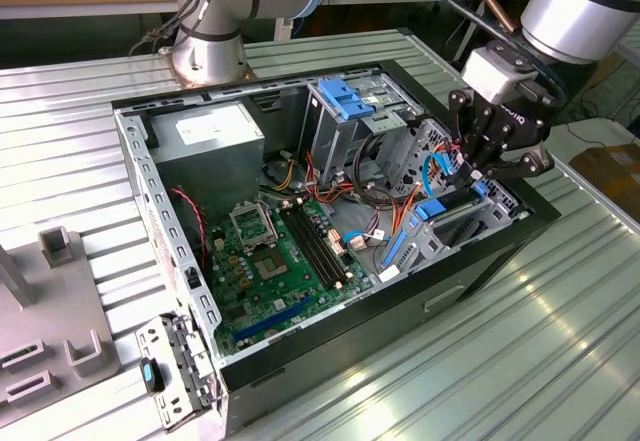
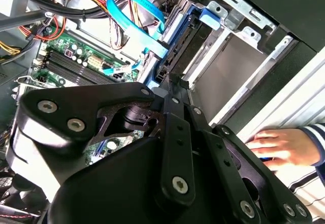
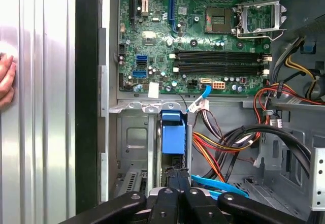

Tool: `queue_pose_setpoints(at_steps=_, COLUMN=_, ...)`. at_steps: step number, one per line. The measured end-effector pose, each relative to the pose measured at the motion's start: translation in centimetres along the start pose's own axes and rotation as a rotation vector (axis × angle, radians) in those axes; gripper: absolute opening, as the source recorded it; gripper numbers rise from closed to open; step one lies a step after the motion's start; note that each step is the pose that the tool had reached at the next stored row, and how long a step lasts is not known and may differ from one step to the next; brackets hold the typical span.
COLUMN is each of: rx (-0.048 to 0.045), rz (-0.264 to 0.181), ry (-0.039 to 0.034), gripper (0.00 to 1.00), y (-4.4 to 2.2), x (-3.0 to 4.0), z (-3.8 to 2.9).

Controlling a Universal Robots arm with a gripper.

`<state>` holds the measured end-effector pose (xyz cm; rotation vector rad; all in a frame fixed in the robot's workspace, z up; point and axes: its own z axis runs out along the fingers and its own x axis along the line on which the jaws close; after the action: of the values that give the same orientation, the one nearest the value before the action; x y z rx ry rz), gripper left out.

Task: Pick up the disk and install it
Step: 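Insert the disk into the insertion slot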

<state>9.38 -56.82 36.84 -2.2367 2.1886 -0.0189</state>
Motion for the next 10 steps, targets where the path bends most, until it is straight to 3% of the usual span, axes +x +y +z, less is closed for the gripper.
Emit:
queue_pose_setpoints(at_steps=2, rx=0.0000, rz=0.000, ry=0.0005, gripper=0.11, y=-0.17, x=0.00, z=-0.02)
queue_pose_setpoints(at_steps=4, rx=-0.0001, rz=0.000, ry=0.0003, gripper=0.11, y=-0.88, x=0.00, z=0.00)
queue_pose_setpoints(at_steps=5, rx=-0.0001, rz=0.000, ry=0.0002, gripper=0.11, y=-0.93, x=0.00, z=0.00)
queue_pose_setpoints(at_steps=8, rx=-0.0001, rz=0.000, ry=0.0001, gripper=0.11, y=-0.83, x=0.00, z=0.04)
queue_pose_setpoints(at_steps=10, rx=0.0008, rz=-0.001, ry=0.0003, gripper=0.11, y=-0.39, x=-0.01, z=0.06)
